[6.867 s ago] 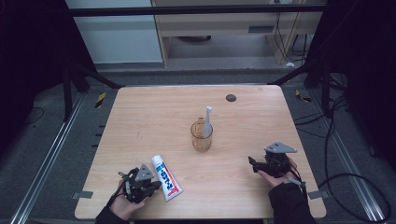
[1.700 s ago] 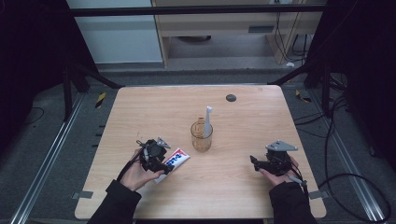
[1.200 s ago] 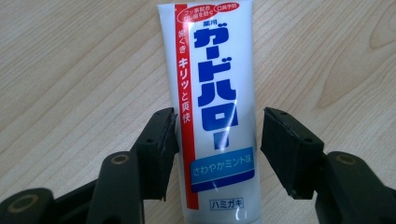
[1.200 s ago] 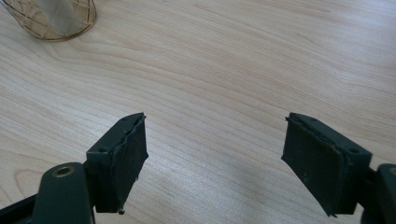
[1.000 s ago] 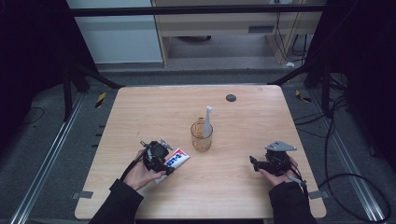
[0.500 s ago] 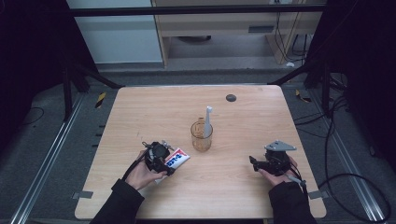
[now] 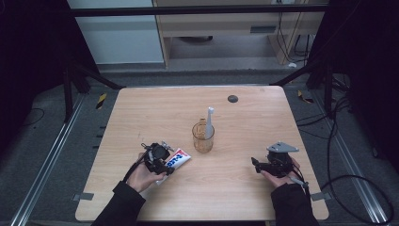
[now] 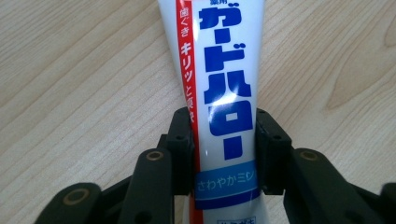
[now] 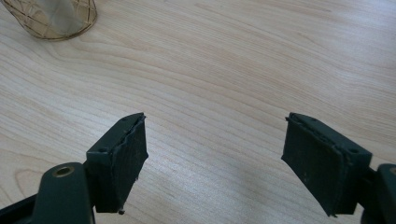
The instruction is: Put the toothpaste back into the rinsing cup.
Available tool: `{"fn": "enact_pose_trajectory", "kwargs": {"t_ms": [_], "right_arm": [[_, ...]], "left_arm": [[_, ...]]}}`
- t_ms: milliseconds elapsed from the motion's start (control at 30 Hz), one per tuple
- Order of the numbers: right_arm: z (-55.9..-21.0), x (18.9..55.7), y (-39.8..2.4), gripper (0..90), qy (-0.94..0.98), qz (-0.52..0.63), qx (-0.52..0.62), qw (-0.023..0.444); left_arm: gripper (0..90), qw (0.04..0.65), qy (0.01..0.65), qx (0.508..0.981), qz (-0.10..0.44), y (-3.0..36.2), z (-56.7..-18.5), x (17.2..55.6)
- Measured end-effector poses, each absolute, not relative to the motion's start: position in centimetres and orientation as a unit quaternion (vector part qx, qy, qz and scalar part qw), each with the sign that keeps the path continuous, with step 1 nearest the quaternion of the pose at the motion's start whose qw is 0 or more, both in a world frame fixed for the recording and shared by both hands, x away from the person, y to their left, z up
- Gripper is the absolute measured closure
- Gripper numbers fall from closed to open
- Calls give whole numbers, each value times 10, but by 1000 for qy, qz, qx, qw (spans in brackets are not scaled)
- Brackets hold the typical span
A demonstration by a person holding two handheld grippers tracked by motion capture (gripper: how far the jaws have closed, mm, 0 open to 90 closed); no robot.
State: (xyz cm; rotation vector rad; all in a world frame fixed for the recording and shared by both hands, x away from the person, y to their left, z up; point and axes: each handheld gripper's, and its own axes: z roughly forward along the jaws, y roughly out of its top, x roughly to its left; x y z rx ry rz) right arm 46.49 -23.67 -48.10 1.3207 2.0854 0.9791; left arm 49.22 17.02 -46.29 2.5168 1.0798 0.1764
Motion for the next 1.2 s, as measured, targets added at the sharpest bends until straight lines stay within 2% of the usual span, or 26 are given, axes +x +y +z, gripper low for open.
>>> {"fn": "enact_pose_trajectory", "kwargs": {"t_ms": [600, 1067, 1200], "right_arm": [[-480, 464, -238, 215, 761, 359, 483, 243], [-480, 464, -237, 211, 759, 360, 485, 243], [-480, 464, -238, 211, 758, 360, 485, 245]], "left_arm": [[666, 318, 426, 834, 151, 196, -419, 484], [668, 387, 453, 770, 230, 201, -393, 498], [668, 406, 458, 755, 235, 196, -387, 507]]}}
